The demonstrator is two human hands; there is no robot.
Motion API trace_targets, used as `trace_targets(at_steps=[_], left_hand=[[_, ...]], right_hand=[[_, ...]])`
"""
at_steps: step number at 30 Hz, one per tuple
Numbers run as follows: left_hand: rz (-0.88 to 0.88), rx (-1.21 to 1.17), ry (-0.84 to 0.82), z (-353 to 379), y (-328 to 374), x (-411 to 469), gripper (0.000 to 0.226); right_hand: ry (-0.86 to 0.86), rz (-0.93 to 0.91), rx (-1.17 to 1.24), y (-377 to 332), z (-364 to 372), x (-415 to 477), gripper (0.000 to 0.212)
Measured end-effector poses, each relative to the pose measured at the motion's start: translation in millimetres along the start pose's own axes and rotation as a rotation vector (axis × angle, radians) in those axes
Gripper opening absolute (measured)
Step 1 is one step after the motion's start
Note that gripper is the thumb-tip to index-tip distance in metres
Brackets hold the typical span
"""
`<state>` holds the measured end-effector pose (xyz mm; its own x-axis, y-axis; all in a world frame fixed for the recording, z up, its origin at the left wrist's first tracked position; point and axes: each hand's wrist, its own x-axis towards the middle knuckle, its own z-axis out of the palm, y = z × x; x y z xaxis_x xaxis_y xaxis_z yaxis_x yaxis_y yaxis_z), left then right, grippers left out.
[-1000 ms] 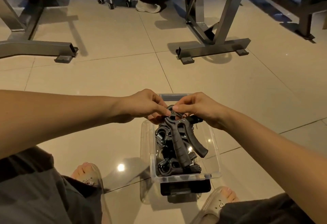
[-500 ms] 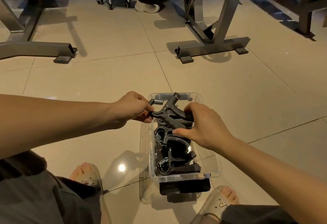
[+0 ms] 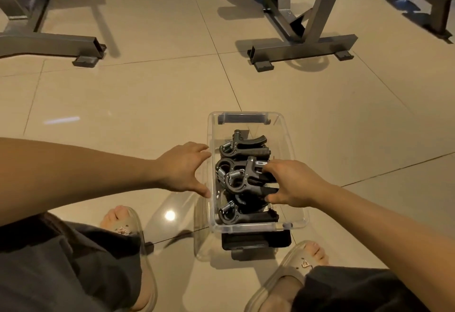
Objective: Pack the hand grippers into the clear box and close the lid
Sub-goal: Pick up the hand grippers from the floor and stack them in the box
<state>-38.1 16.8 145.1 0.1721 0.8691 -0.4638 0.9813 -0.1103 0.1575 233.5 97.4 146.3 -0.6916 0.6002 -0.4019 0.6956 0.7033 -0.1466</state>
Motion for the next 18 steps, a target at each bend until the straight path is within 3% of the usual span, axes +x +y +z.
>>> trace_targets(at_steps=[8, 18], left_hand=[[0.025, 0.105, 0.072, 20, 11, -4, 0.121], [0.024, 0.081, 0.096, 20, 12, -4, 0.120]], right_hand=[[-0.203, -0.048, -0.020, -12, 36, 7, 0.052], [-0.117, -0.054, -0.092, -18, 58, 9, 0.058]])
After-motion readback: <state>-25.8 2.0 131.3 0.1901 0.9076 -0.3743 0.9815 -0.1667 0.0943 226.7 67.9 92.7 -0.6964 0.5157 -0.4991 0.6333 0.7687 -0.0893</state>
